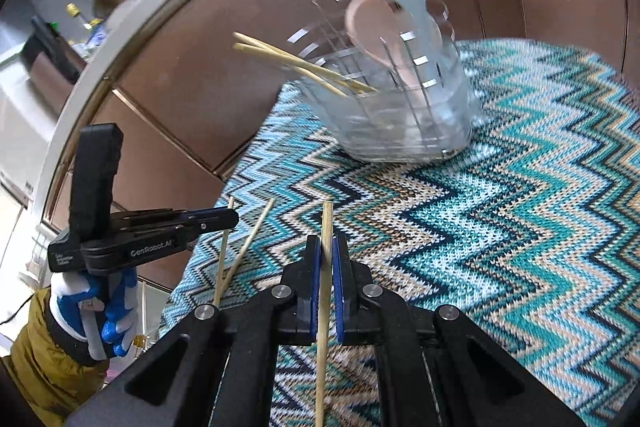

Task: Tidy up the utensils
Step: 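Lift both chopsticks and carry them toward the caddy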

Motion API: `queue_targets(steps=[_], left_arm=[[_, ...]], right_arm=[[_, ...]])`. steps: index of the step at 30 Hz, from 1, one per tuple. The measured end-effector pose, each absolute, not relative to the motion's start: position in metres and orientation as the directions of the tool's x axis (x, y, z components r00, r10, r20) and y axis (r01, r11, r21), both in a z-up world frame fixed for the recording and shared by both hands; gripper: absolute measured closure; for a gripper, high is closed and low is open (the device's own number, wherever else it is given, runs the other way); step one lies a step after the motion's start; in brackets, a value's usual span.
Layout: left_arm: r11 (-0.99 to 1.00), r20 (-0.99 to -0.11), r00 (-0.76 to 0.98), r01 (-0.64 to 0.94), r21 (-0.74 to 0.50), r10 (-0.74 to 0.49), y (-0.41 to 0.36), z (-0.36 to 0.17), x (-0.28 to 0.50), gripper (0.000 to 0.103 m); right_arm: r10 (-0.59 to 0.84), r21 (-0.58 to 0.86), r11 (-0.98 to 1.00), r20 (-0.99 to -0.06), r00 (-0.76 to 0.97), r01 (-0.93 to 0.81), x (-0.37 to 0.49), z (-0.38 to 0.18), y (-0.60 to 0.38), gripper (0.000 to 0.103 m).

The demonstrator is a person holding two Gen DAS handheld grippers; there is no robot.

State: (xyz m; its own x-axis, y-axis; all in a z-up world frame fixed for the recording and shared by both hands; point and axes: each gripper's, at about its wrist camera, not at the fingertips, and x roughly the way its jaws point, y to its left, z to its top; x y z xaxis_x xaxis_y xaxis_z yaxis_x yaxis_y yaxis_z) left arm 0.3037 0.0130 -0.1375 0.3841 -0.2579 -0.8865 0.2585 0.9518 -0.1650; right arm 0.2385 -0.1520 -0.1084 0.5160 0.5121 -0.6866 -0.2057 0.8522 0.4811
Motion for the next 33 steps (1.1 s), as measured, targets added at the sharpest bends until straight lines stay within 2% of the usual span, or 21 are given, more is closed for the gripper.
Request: queue_targets(steps=[13, 33], left_arm=[[0.950, -0.815, 0.506, 0.264, -0.166, -0.283, 0.032, -0.079, 0.243, 0.098], [0.953, -0.711, 0.638, 0.251, -0.172, -0.296, 0.059, -0.020, 0.171, 0.098]], right_arm=[[0.479, 0.392, 0.876, -0.625, 0.616, -0.282, 0.173, -0.045, -0.132, 0.097], [0.449, 0.301, 0.893, -0.548, 0.706, -0.334, 0.099, 0.002, -0.112, 0.097]])
